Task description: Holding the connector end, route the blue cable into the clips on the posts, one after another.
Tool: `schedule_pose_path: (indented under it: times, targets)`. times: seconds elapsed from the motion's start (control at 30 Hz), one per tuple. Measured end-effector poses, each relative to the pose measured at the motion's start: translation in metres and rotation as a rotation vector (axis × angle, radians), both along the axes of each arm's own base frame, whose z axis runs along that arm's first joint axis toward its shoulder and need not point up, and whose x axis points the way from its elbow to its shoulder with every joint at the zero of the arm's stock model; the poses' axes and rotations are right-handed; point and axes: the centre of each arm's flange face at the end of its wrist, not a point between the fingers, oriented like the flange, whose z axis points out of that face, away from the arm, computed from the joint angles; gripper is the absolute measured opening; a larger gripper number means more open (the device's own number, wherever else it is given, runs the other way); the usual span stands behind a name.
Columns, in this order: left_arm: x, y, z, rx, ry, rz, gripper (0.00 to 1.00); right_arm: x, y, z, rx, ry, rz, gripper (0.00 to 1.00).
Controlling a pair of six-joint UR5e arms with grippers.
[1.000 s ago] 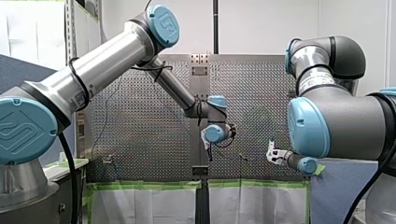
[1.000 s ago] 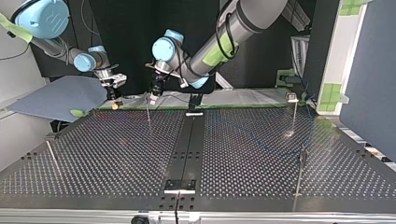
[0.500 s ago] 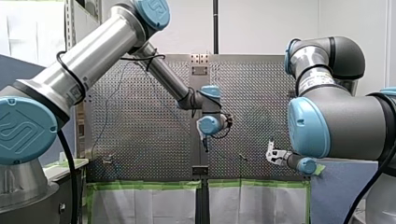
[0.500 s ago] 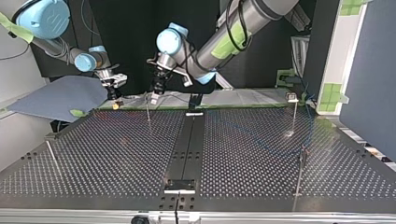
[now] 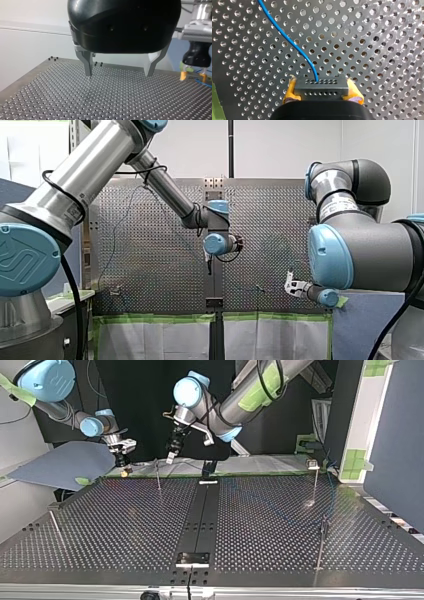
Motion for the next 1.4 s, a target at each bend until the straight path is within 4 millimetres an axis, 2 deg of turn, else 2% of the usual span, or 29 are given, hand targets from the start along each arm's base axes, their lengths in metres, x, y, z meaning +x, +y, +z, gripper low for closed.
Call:
schedule_pose_path:
  times: [0.63,1.4]
  targets:
    - [-0.054,0.053,0.035,0.024,0.024,0.001,1.0,0.0,0.0,0.0,0.001,0.0,-0.003,0.0]
    - [-0.112,0.109,0.059,0.024,0.024,0.001,1.0,-0.001,0.0,-0.001,0.002,0.001,-0.007,0.0]
